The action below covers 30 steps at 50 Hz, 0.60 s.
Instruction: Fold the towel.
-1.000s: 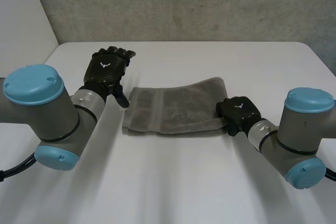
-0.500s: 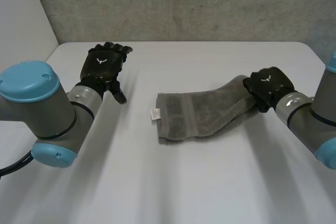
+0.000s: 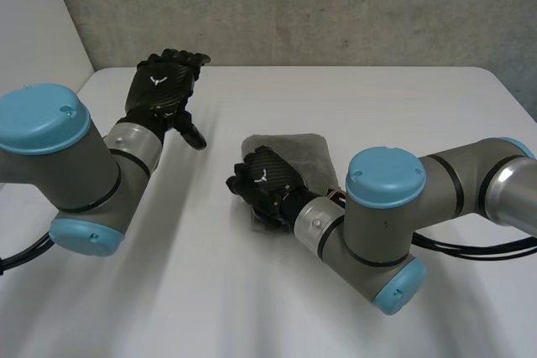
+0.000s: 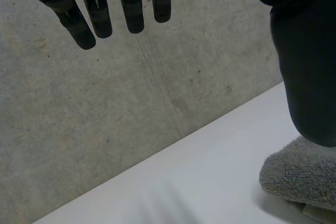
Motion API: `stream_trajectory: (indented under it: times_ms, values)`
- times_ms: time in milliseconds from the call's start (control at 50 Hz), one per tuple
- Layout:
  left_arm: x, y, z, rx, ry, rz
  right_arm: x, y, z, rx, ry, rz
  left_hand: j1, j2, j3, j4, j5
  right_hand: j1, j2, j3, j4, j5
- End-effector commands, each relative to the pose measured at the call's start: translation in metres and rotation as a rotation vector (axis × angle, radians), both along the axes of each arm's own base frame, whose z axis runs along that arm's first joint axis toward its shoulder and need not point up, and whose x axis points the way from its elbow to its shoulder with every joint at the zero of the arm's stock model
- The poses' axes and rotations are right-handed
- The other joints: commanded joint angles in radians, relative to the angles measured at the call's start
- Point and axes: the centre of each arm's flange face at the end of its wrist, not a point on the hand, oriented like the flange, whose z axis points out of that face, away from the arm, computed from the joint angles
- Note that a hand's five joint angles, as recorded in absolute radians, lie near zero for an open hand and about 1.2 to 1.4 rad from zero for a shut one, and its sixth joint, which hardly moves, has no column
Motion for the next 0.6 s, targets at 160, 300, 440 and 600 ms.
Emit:
stream_trajectory:
  times_ms: [160, 300, 440, 600]
  values:
    - [-0.014, 0.003, 0.006, 0.034, 0.13, -0.031, -0.051, -0.026, 0.081, 0.194, -0.292, -0.299, -0.063, -0.054, -0.037, -0.06, -0.193, -0.722, -0.724, -0.734, -0.747, -0.74]
    - [-0.039, 0.013, -0.014, 0.112, 0.166, -0.105, -0.089, -0.055, 0.076, 0.3, -0.275, -0.472, -0.065, -0.057, -0.04, -0.063, -0.196, -0.722, -0.724, -0.734, -0.747, -0.74]
    - [-0.055, 0.026, -0.055, 0.237, 0.104, -0.139, -0.093, -0.066, 0.05, 0.4, -0.269, -0.508, -0.068, -0.06, -0.043, -0.066, -0.199, -0.722, -0.724, -0.734, -0.747, -0.74]
    - [-0.056, 0.032, -0.103, 0.375, 0.012, -0.126, -0.081, -0.068, -0.007, 0.526, -0.189, -0.455, -0.063, -0.054, -0.037, -0.06, -0.193, -0.722, -0.724, -0.734, -0.747, -0.74]
